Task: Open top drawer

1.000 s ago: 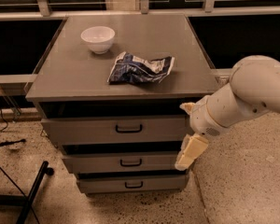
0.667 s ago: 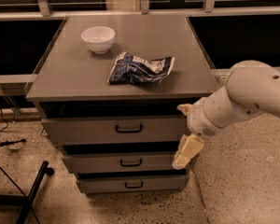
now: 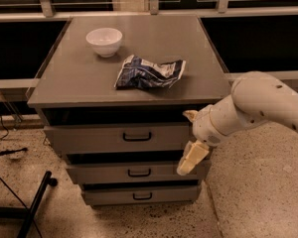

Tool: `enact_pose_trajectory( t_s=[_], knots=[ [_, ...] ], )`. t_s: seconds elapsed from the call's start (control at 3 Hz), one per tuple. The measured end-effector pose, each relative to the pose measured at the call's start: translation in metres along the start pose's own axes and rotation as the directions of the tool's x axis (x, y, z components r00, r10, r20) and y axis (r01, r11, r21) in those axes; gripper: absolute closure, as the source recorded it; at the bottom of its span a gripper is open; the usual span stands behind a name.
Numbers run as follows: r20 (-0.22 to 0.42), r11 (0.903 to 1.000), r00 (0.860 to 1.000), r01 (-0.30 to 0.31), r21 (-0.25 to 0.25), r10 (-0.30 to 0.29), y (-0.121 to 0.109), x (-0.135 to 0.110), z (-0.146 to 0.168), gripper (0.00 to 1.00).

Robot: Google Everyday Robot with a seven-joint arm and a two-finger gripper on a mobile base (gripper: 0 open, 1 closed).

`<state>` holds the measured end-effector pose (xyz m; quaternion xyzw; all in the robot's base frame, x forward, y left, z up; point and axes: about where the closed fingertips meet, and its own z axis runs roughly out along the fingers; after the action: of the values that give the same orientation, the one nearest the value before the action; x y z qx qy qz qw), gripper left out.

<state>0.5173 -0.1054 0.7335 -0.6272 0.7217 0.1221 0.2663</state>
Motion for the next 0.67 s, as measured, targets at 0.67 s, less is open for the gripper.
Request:
enact_pose_trajectory(
  t_s=[0.67],
  knots=[
    [0.006,0.9995,1.000,0.030,-0.011,-0.029,-0.013,-0.002,0.028,0.00]
  ],
)
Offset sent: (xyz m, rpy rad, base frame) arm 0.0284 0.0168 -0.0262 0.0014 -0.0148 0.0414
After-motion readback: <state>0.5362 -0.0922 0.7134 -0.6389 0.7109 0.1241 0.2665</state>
